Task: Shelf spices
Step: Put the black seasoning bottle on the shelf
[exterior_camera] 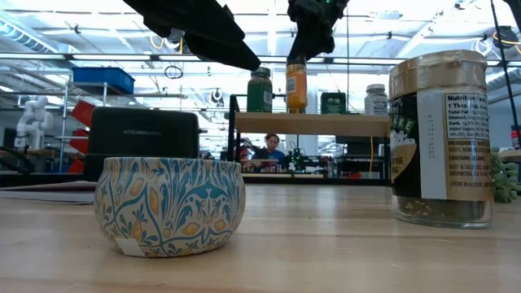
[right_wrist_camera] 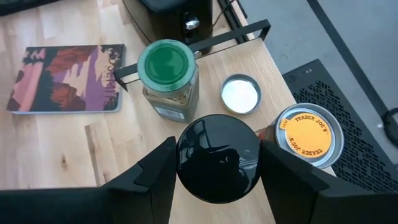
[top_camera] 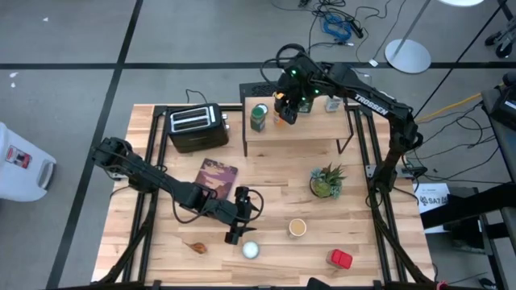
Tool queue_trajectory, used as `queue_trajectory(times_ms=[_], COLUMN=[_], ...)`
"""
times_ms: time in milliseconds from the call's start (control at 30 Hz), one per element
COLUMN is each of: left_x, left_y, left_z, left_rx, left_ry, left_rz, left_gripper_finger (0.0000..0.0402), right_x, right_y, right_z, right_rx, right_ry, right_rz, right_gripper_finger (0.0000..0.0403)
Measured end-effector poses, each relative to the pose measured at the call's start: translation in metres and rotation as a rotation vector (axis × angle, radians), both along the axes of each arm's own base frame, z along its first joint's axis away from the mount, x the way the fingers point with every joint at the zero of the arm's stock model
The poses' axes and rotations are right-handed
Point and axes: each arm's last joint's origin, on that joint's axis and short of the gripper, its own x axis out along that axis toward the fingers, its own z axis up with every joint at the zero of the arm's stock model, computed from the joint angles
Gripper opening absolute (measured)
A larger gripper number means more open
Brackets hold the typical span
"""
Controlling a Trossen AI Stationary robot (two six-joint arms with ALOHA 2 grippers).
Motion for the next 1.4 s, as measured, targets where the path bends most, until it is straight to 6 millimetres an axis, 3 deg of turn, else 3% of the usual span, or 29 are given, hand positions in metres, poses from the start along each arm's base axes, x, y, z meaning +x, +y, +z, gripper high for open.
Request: queue_trajectory(times_ms=[733,1400], left_x=[-0.001,-0.001], left_y=[-0.002,-0.002], left_z=[0.0,-0.001], left_rx=[-0.013,-0.013], left_ry=[0.007,0.013], left_rz=[0.004,0.006], left_gripper_finger=[0.0297,0.0297], right_x=[0.011,0.013], right_y=[-0.003,-0.004], right_z=[-0.015,-0.015], right_rx=[0.037,0.03], right_ry=[0.042,0.03], right_rz=[-0.004,-0.006], right_gripper_finger=[0.0187,0.0187])
